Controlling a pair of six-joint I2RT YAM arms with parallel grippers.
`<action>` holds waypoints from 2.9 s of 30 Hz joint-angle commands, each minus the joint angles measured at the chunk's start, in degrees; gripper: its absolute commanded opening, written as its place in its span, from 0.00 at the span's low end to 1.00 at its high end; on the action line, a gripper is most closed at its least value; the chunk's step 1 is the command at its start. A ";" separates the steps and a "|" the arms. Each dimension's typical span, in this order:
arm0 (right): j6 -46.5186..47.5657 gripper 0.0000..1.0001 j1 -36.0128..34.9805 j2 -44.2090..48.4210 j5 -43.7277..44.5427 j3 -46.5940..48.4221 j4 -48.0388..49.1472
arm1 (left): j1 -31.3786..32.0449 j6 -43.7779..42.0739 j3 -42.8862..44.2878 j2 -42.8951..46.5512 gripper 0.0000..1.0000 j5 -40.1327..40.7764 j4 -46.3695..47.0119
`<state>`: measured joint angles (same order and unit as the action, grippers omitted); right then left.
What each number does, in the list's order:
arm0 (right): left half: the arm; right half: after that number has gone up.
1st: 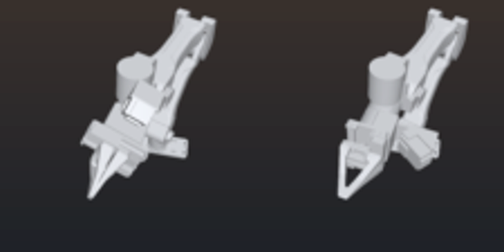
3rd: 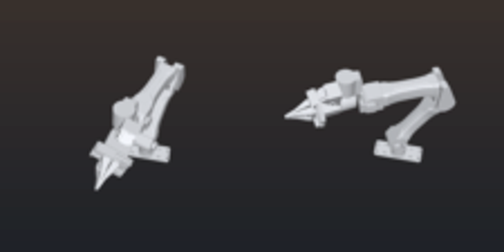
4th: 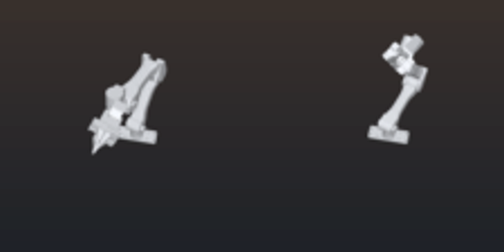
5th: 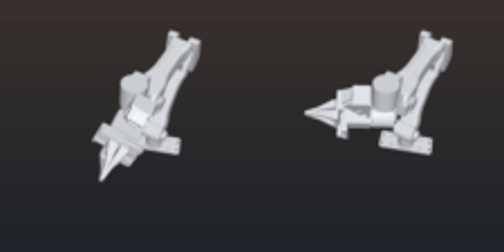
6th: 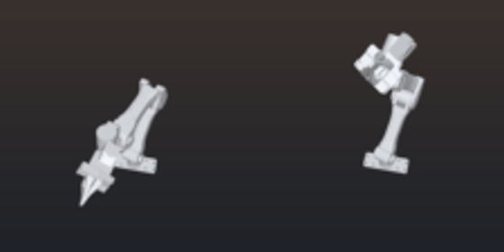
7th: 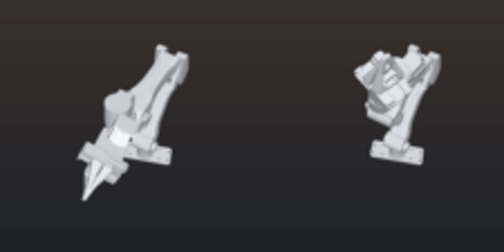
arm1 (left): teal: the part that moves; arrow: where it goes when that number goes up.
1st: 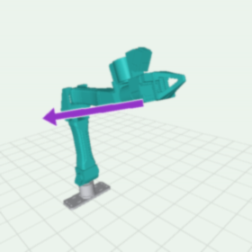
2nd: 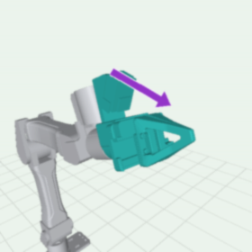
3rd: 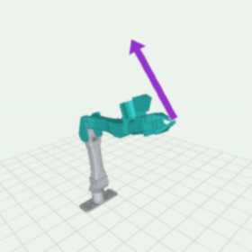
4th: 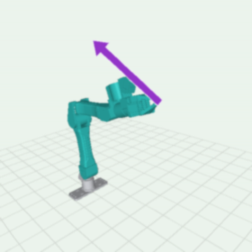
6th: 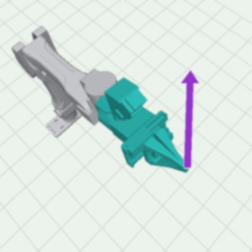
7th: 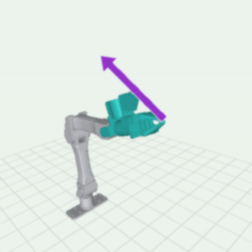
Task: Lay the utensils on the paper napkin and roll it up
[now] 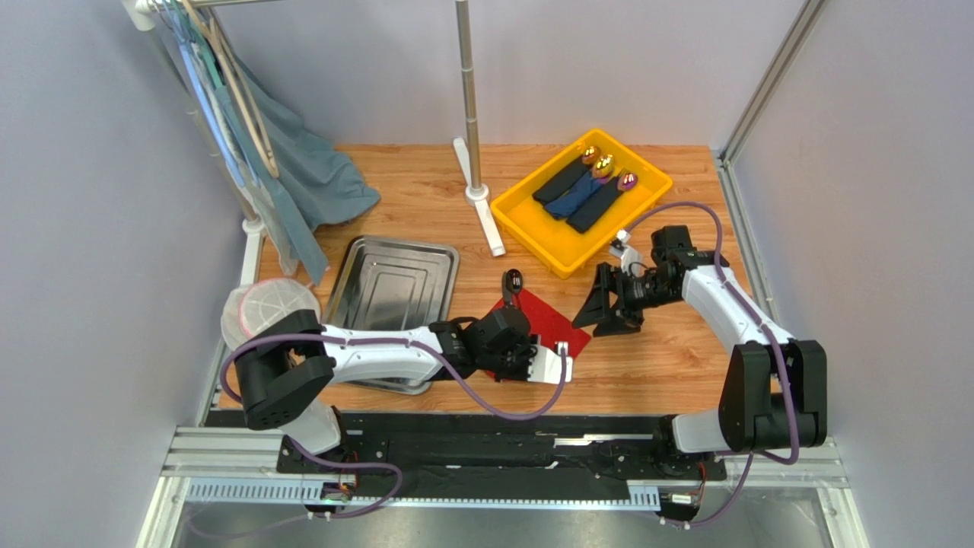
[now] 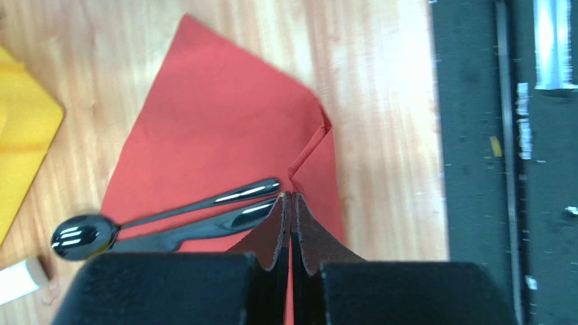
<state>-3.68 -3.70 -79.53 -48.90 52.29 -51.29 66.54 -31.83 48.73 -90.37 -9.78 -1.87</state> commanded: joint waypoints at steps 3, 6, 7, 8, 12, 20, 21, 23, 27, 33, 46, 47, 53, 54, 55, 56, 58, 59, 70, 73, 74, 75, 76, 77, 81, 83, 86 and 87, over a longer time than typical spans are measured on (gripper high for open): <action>-2.90 0.55 -0.07 -0.54 -3.56 -1.84 3.56 | -2.82 0.37 2.95 -2.35 0.00 0.64 1.52; -5.36 0.41 -0.16 -0.63 -4.62 -3.77 6.19 | -4.05 -0.07 3.39 -3.58 0.00 1.25 3.45; -6.15 0.35 -0.08 -0.72 -4.79 -4.13 7.16 | -4.49 -0.16 3.74 -4.20 0.00 1.60 3.71; -6.42 0.32 -0.25 -1.15 -5.06 -4.48 7.69 | -4.75 -0.33 3.83 -4.46 0.00 1.69 3.80; -7.48 0.25 -1.21 -3.69 -6.02 -5.45 8.40 | -5.28 -0.86 3.83 -5.17 0.00 1.87 4.33; -10.02 0.18 -5.69 -10.38 -9.27 -5.45 10.94 | -5.55 -1.83 2.95 -5.96 0.00 3.36 6.00; -10.12 0.18 -6.05 -10.91 -9.19 -5.45 11.12 | -5.55 -1.91 2.86 -5.87 0.00 3.36 6.35; -10.03 0.17 -7.36 -12.40 -9.02 -5.10 11.56 | -5.55 -2.09 2.69 -5.87 0.00 3.63 6.79; -9.85 0.16 -9.39 -14.60 -8.58 -4.57 12.00 | -5.55 -2.53 2.42 -6.22 0.00 3.72 7.49; -9.24 0.13 -11.32 -18.03 -7.08 -3.17 12.18 | -5.55 -2.88 2.16 -6.40 0.00 3.71 7.67; -9.94 0.15 -10.97 -14.69 -6.56 -0.70 11.30 | -6.78 -3.14 1.81 -7.37 0.00 6.53 8.72; -9.85 0.15 -10.89 -14.78 -6.47 -0.79 11.12 | -6.69 -3.15 1.72 -7.37 0.00 6.70 8.99; -9.85 0.16 -10.89 -14.96 -5.94 -0.88 10.77 | -6.86 -3.06 1.37 -7.89 0.00 8.90 10.74; -9.77 0.16 -10.97 -14.96 -5.85 -0.79 10.77 | -6.87 -2.97 1.11 -7.81 0.00 9.08 11.01; -9.59 0.15 -10.97 -15.04 -5.42 -0.88 10.86 | -6.95 -2.97 1.02 -7.63 0.00 9.16 11.01; -9.50 0.15 -10.97 -15.13 -5.15 -0.88 10.86 | -6.95 -2.97 0.93 -7.54 0.00 9.25 11.01; -9.50 0.15 -10.97 -15.57 -4.45 -0.88 11.03 | -6.95 -2.79 0.67 -7.19 0.00 9.08 11.01; -9.41 0.15 -11.15 -15.92 -4.01 -0.88 11.21 | -6.95 -2.79 0.58 -7.10 0.00 8.99 10.92; -9.59 0.14 -13.52 -18.03 0.91 0.79 14.20 | -6.95 -2.62 1.02 -7.89 0.00 9.69 10.74; -10.12 0.14 -14.22 -18.73 2.67 0.97 15.25 | -6.95 -2.53 1.02 -7.72 0.00 11.09 10.83; -10.20 0.14 -14.31 -19.34 3.11 0.88 15.34 | -6.95 -2.53 1.02 -7.72 0.00 11.19 10.83; -10.20 0.14 -14.40 -19.79 3.46 0.88 15.69 | -6.95 -2.36 0.93 -7.72 0.00 11.27 10.83; -10.38 0.14 -14.31 -20.05 4.34 0.97 15.95 | -7.04 -2.27 0.93 -7.63 0.00 11.45 10.83; -10.64 0.13 -14.40 -20.40 4.61 0.79 16.22 | -7.04 -2.18 0.84 -7.46 0.00 11.45 10.75; -10.91 0.13 -15.10 -20.41 7.15 0.62 18.58 | -7.48 -1.04 0.66 -6.84 0.00 11.36 10.31; -11.08 0.13 -15.37 -20.41 8.38 0.35 19.47 | -7.83 -0.51 0.66 -6.32 0.00 11.28 9.87; -10.73 0.12 -15.72 -20.49 9.44 0.35 20.44 | -8.01 0.19 0.84 -5.96 0.05 11.27 9.25; -10.73 0.12 -15.72 -20.75 9.79 0.44 20.61 | -8.10 0.54 1.01 -5.70 0.12 11.28 8.99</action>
<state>-14.15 -18.90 -100.16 -41.91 51.68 -34.96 59.00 -33.10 49.45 -98.06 1.50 7.05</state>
